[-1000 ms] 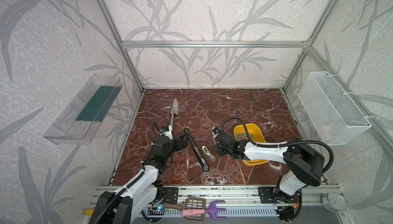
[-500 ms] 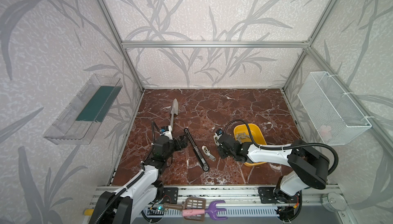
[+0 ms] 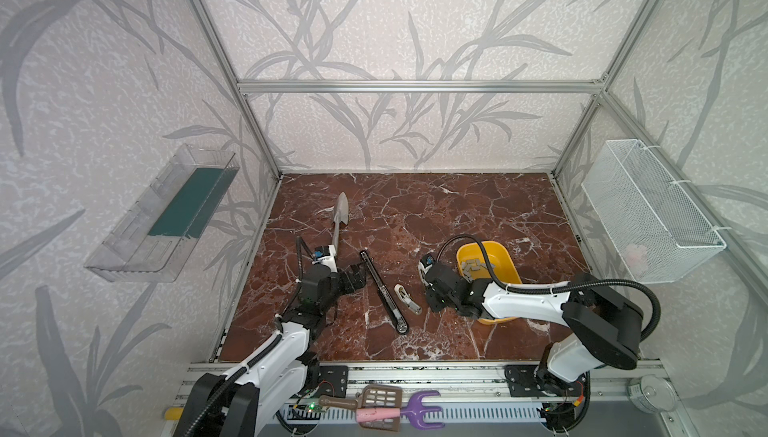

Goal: Load the staples into the stapler
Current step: 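Lower the held strip into the beige stapler channel with the right gripper, then open the right gripper to release the strip in the beige stapler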

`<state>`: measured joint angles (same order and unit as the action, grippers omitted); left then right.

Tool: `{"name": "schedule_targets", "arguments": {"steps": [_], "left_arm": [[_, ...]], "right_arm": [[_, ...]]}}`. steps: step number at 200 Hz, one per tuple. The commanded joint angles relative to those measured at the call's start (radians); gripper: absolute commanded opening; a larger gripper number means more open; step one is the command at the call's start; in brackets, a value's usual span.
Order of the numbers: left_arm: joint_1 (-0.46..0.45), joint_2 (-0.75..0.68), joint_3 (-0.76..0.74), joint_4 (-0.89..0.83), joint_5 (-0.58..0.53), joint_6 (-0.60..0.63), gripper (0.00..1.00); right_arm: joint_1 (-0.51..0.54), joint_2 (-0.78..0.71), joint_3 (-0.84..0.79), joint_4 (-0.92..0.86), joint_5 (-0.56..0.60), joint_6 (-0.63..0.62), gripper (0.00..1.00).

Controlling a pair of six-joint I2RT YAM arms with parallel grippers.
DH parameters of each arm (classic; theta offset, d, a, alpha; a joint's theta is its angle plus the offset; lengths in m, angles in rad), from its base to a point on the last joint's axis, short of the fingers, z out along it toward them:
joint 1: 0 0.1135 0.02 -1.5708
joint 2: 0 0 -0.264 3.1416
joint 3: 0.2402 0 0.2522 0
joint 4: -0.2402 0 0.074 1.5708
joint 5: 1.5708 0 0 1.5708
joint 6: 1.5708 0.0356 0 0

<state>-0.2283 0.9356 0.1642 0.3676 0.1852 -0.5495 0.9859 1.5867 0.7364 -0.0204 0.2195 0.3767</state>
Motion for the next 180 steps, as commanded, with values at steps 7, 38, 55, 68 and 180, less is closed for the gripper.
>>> {"name": "schedule_targets", "arguments": {"steps": [7,38,55,68,180], "left_arm": [[-0.003,-0.005,0.027,0.001,-0.007,0.006,0.98],[-0.003,-0.003,0.026,0.001,-0.007,0.006,0.98],[-0.003,-0.003,0.027,0.002,-0.008,0.006,0.98],[-0.003,-0.003,0.027,0.003,-0.009,0.005,0.98],[-0.003,0.004,0.028,0.007,-0.006,0.001,0.98]], "right_arm": [[0.008,-0.032,-0.006,-0.025,0.017,-0.005,0.29],[0.008,-0.061,-0.008,-0.023,0.037,-0.018,0.31],[0.009,-0.090,-0.011,-0.020,0.059,-0.028,0.32],[0.009,-0.106,-0.015,-0.018,0.066,-0.033,0.32],[0.010,-0.025,0.028,-0.049,0.108,-0.025,0.25]]}}
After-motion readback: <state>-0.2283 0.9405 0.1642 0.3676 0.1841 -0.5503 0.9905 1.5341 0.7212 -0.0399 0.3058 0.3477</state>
